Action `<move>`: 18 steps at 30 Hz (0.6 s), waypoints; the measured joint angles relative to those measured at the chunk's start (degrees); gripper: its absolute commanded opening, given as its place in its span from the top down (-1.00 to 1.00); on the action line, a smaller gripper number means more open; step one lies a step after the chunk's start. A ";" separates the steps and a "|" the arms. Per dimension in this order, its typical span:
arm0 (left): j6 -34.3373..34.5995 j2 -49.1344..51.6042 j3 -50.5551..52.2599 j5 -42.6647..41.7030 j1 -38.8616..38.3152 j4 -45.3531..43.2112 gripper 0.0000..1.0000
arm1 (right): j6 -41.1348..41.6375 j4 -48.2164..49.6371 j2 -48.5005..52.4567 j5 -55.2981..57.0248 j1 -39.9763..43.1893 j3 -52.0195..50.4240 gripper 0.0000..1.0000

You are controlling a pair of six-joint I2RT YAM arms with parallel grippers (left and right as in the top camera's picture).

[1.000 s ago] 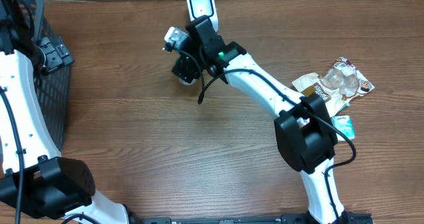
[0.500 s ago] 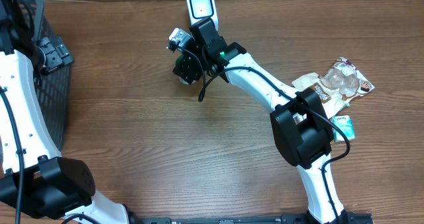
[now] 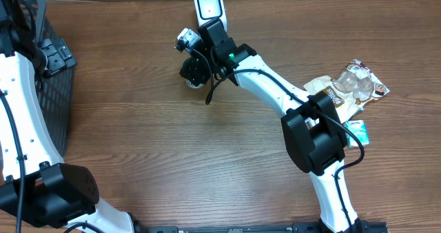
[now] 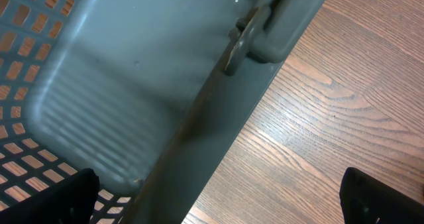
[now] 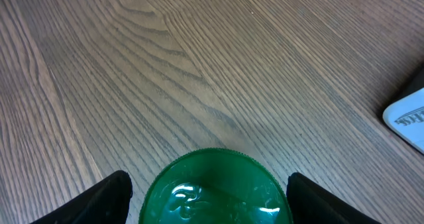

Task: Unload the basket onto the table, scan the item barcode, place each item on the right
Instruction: 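Raise the jar and turn it toward the scanner face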

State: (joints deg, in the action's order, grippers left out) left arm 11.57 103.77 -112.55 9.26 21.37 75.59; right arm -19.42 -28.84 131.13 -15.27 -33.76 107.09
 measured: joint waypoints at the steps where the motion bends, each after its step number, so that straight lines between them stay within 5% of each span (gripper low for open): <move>1: 0.02 0.02 0.00 0.00 0.00 0.00 -0.99 | 0.15 -0.07 0.04 0.02 0.00 0.00 -0.53; 8: 0.02 0.00 0.00 0.02 0.00 0.00 -1.00 | 0.74 -0.20 1.81 0.70 0.02 0.00 -0.67; 18: 0.00 0.00 0.00 0.00 0.00 0.00 -1.00 | 2.78 -0.42 2.67 3.06 0.00 -0.02 -0.56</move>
State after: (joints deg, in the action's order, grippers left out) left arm 11.57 103.77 -112.55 9.26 21.37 75.59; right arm -16.64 -29.26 133.80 -12.21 -33.76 107.07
